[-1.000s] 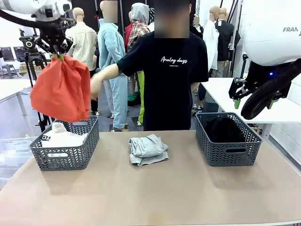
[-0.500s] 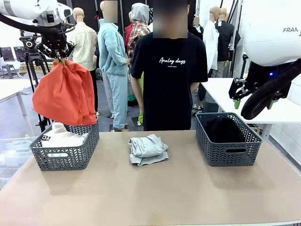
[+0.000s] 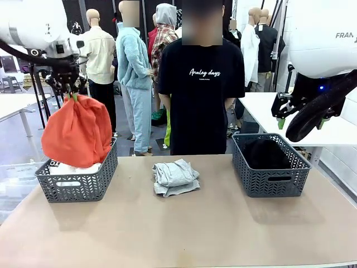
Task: Sort the tops and bottoms.
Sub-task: Sort the clothes according to human instructions.
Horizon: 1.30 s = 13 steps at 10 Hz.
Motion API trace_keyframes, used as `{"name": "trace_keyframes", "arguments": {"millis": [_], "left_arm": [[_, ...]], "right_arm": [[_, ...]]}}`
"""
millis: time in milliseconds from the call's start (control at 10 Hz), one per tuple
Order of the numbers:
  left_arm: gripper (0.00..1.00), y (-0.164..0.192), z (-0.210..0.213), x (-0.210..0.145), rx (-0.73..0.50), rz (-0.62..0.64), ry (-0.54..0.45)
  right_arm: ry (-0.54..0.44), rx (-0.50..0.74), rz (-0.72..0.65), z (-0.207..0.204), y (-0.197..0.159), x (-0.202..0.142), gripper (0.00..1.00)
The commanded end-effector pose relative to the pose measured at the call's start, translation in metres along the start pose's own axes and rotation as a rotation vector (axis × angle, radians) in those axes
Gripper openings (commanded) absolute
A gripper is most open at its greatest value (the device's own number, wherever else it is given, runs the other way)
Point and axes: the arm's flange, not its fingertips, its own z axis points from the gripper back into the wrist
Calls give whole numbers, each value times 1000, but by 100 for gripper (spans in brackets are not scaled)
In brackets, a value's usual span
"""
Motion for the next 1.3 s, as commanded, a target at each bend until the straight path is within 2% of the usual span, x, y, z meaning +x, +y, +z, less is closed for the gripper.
{"name": "trace_keyframes", "arguments": {"millis": [0,100,200,300,400,500,900,1000,1200], "left_arm": [[0,26,-9,-5,-45,25,5],[0,31,-27,-9,-1,31,17],[0,38,-45,-12,-17,69,31],[0,40,-57,-20,-21,83,100],[0,36,-45,-19,-9,106,100],[0,42,-51,-8,11,57,72],[0,40,-54,-11,9,66,85],[0,37,-74,-18,-25,54,103],[0,37,-105,-29,-88,39,68]], "right_arm": [[2,-18,5,1,1,2,100],[2,-18,5,1,1,2,100],[2,-18,5,1,1,2,100],[2,-18,5,1,1,2,100],[2,-18,5,1,1,2,100],[2,-18,5,1,1,2,100],[2,-18,5,1,1,2,100],[2,-18,5,1,1,2,100],[2,-18,5,1,1,2,100]]}}
